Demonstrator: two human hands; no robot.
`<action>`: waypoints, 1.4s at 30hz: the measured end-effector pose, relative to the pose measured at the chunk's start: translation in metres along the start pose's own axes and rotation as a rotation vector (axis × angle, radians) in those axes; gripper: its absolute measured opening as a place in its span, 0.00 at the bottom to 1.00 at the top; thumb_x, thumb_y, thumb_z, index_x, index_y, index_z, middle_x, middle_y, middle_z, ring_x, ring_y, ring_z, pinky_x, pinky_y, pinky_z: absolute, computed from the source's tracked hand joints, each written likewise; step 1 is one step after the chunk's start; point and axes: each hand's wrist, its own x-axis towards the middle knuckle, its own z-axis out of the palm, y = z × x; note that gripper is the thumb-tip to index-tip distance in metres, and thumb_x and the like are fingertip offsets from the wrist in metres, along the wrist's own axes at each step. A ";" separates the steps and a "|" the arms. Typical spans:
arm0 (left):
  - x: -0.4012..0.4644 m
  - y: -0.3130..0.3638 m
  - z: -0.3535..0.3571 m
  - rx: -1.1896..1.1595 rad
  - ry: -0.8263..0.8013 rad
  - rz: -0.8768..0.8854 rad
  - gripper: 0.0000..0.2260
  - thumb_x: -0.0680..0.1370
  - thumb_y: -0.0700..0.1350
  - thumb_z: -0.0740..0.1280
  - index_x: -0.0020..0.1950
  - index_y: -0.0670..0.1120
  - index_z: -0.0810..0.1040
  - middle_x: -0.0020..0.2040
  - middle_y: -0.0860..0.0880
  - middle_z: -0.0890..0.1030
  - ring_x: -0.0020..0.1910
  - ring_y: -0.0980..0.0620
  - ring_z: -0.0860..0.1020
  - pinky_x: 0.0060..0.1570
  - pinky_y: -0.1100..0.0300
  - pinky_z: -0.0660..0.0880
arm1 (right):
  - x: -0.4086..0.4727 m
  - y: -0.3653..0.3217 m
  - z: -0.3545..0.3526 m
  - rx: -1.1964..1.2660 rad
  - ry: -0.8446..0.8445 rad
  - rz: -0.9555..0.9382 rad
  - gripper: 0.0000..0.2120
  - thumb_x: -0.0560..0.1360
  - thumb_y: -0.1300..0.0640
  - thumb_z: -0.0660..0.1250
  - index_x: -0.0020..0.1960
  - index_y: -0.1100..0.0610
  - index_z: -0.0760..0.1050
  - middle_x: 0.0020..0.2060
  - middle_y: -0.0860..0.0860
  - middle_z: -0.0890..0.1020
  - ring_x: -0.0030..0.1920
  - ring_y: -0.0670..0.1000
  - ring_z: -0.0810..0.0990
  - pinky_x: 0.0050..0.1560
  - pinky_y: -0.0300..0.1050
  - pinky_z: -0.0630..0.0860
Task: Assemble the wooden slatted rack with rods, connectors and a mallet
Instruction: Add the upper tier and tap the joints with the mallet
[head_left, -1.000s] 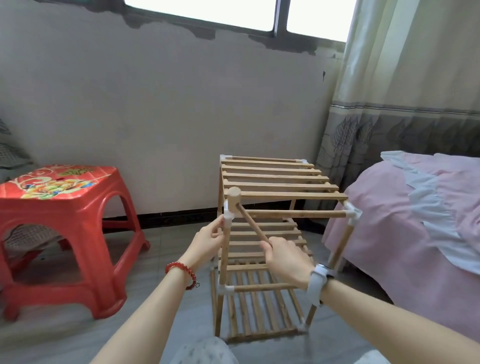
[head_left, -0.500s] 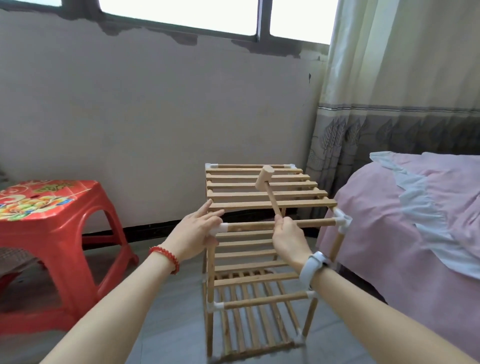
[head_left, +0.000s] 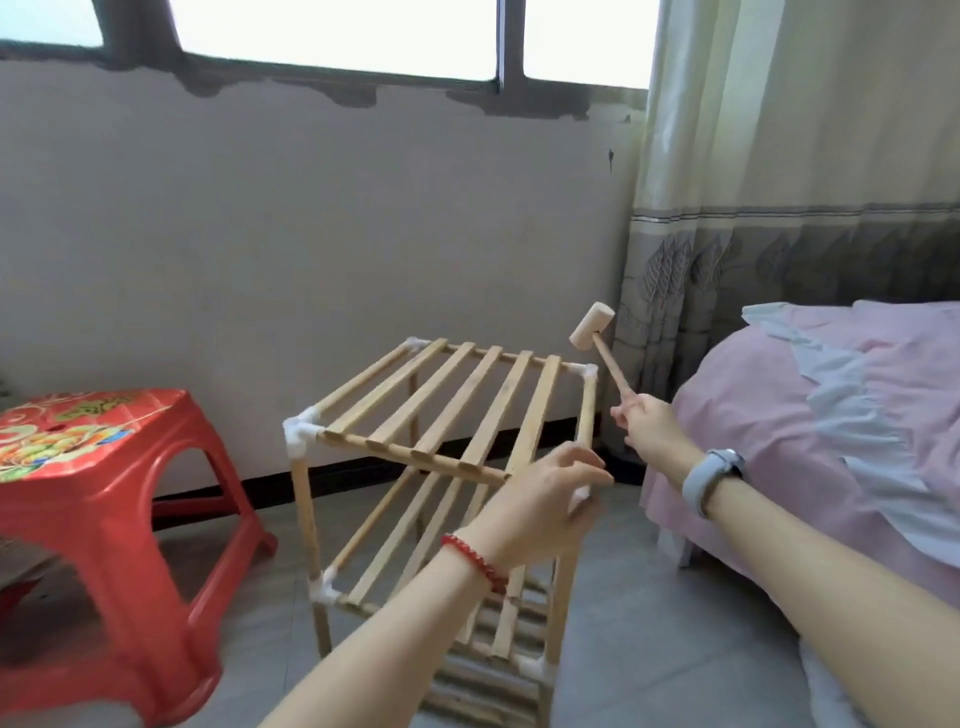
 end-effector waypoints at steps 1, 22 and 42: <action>0.000 -0.013 -0.005 0.028 0.110 0.009 0.11 0.79 0.41 0.63 0.59 0.42 0.79 0.62 0.47 0.75 0.61 0.49 0.75 0.61 0.56 0.74 | -0.010 -0.008 0.001 -0.006 -0.001 -0.061 0.18 0.83 0.50 0.49 0.43 0.57 0.72 0.43 0.54 0.79 0.44 0.54 0.76 0.51 0.51 0.71; -0.061 -0.065 -0.044 0.553 0.340 -0.222 0.18 0.71 0.45 0.68 0.62 0.48 0.77 0.46 0.48 0.82 0.50 0.47 0.79 0.55 0.47 0.75 | 0.027 0.004 0.042 -0.649 0.166 -0.327 0.16 0.82 0.51 0.51 0.57 0.57 0.74 0.51 0.56 0.81 0.55 0.59 0.77 0.50 0.47 0.68; -0.098 -0.083 -0.060 -0.049 0.202 -0.549 0.39 0.74 0.42 0.71 0.78 0.50 0.51 0.78 0.53 0.53 0.76 0.55 0.53 0.69 0.63 0.58 | -0.145 -0.098 -0.008 -0.210 0.207 -0.665 0.09 0.82 0.56 0.54 0.49 0.59 0.70 0.32 0.49 0.76 0.31 0.43 0.76 0.34 0.40 0.74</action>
